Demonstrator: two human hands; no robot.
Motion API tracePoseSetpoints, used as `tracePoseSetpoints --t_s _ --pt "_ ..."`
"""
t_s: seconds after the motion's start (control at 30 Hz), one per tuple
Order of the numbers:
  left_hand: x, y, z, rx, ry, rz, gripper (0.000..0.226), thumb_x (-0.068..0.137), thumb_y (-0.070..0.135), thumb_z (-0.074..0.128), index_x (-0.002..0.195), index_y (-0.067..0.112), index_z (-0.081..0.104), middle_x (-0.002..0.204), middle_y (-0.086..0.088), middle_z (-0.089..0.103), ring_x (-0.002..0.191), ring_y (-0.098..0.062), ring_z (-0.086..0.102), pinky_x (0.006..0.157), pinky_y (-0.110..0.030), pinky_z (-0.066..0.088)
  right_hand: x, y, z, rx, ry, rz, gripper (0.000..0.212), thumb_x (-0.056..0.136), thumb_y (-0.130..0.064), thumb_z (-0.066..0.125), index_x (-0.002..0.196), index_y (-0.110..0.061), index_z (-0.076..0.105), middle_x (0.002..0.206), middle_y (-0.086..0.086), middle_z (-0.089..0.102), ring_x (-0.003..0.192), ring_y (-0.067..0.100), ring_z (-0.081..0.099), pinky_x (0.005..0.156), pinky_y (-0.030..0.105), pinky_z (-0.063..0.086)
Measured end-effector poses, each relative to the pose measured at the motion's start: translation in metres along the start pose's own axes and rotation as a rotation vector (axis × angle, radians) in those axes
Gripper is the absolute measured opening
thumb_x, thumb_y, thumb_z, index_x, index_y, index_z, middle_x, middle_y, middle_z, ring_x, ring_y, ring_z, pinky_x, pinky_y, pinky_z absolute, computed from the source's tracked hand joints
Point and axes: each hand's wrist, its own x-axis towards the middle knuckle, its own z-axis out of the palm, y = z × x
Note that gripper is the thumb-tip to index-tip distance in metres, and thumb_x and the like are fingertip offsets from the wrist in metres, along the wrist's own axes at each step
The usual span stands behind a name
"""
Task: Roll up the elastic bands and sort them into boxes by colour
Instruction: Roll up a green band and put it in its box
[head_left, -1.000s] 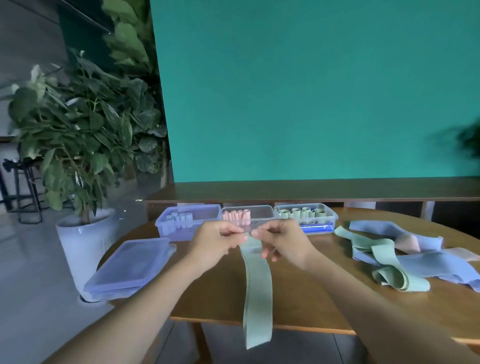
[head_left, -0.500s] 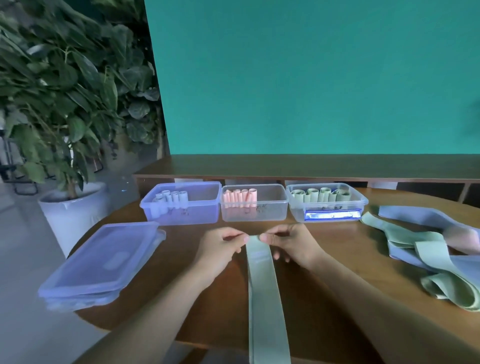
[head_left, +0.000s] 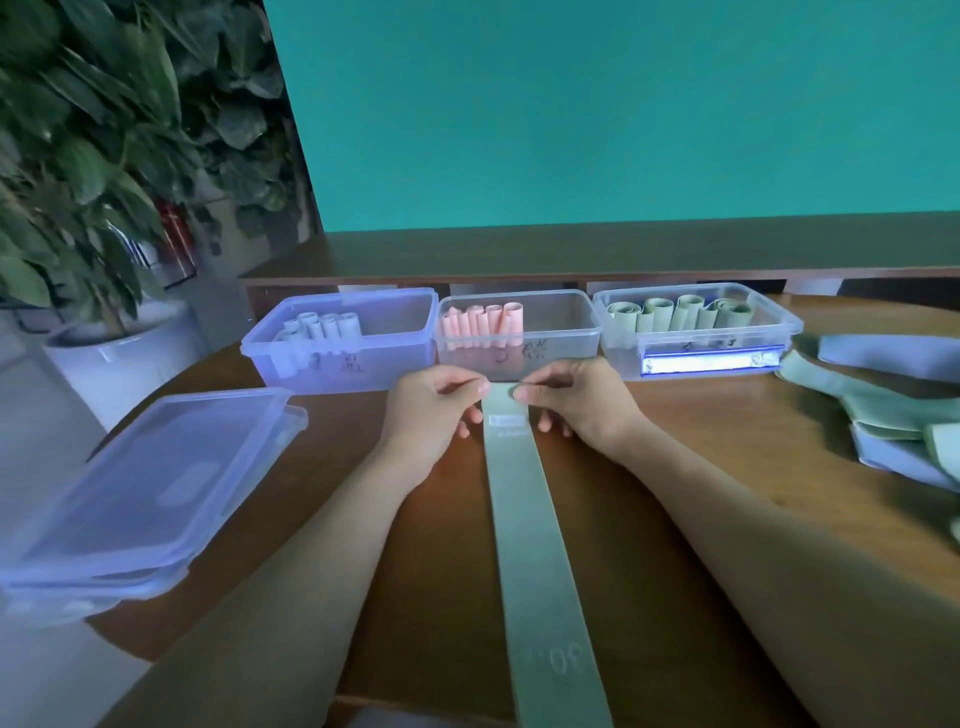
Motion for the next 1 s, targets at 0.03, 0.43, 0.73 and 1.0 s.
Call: tracePoseSetpoints --t_s 0.03,0.43,0.73,1.0 --pt "0.004 -0.001 0.001 -0.001 0.011 0.005 0.008 0.093 0.020 0.070 0.090 0.024 0.076 0.068 0.001 0.073 0.062 -0.024 0.065 0.061 -0.026 0.054 0.004 0.001 0.002 -0.022 0.020 0.002 0.011 0.090 -0.028 0.076 0.094 -0.017 0.075 0.056 -0.006 0.067 0.039 0.001 0.051 0.044 0.013 0.040" --pt "0.020 -0.009 0.011 0.028 0.112 -0.021 0.017 0.092 0.024 0.072 0.108 0.020 0.074 0.084 0.008 0.075 0.077 -0.009 0.072 0.082 -0.026 0.060 0.012 0.004 0.011 -0.225 0.141 0.000 0.014 0.093 -0.037 0.072 0.091 -0.022 0.071 0.064 -0.007 0.067 0.047 -0.001 0.057 0.054 0.010 0.041" --pt "-0.034 0.004 -0.004 0.199 0.058 -0.071 0.024 0.090 0.029 0.072 0.113 0.023 0.074 0.111 0.009 0.072 0.100 -0.004 0.064 0.091 -0.020 0.047 -0.052 -0.011 0.007 -0.325 0.043 -0.038 0.036 0.093 -0.038 0.070 0.121 -0.014 0.068 0.106 -0.005 0.063 0.098 0.012 0.060 0.084 0.020 0.042" --pt "-0.112 0.020 -0.026 0.293 -0.108 -0.006 0.040 0.093 0.032 0.069 0.131 0.028 0.063 0.126 0.008 0.067 0.116 -0.003 0.061 0.106 -0.027 0.045 -0.133 -0.022 -0.004 -0.340 -0.077 -0.085 0.039 0.091 -0.049 0.069 0.123 -0.025 0.069 0.125 -0.012 0.067 0.117 0.009 0.059 0.097 0.022 0.040"
